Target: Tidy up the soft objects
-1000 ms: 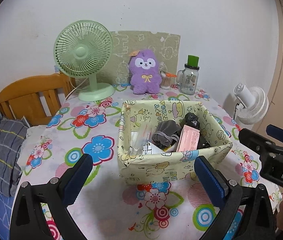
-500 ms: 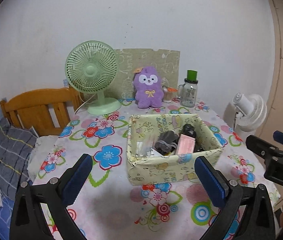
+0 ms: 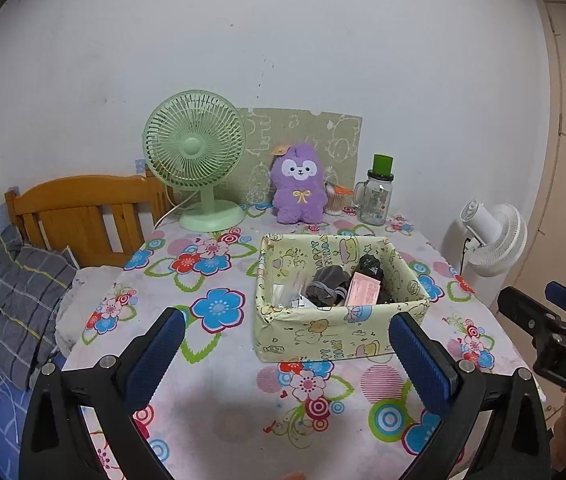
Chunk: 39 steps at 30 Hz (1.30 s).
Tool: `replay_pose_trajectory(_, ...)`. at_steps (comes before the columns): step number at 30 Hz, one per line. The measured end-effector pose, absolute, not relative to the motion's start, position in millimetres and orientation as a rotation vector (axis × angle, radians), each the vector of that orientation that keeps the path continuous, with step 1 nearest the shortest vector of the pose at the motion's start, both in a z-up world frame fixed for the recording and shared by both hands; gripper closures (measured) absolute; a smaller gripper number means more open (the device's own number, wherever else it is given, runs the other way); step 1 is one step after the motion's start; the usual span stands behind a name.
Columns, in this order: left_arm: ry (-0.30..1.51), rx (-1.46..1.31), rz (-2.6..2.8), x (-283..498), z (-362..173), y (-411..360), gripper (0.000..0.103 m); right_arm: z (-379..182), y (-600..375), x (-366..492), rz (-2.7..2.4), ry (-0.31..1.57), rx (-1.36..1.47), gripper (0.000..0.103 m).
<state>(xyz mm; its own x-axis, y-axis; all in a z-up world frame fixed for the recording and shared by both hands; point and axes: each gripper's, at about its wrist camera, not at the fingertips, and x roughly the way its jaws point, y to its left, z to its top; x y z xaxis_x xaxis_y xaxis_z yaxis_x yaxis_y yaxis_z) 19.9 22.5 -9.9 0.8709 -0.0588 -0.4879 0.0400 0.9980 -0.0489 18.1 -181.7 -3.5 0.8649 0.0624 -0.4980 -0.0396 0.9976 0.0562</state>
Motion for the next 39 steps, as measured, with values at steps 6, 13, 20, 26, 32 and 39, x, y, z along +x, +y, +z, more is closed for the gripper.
replay_pose_trajectory(6,0.493,-0.025,-0.063,12.9,-6.3,18.9,0.0,2.4,-180.9,8.3,0.047,0.486,0.032,0.002)
replay_pose_trajectory(13,0.482,-0.023,-0.085,7.6,-4.6,15.4,0.0,2.9,-180.8,6.0,0.055,0.487,0.038,0.002)
replay_pose_trajectory(20,0.489,-0.029,-0.09,8.4,-5.6,15.5,0.0,2.0,-181.3,7.1,0.054,0.495,0.042,0.002)
replay_pose_trajectory(26,0.496,-0.056,-0.094,10.7,-6.2,15.6,0.0,0.6,-180.6,7.0,0.051,0.5,0.041,0.002)
replay_pose_trajectory(32,0.498,-0.048,-0.103,10.8,-6.7,12.6,0.0,0.2,-181.9,7.8,0.042,0.502,0.048,0.002)
replay_pose_trajectory(39,0.503,-0.045,-0.104,12.4,-7.7,10.9,0.0,-0.2,-183.2,8.2,0.039,0.504,0.05,0.002)
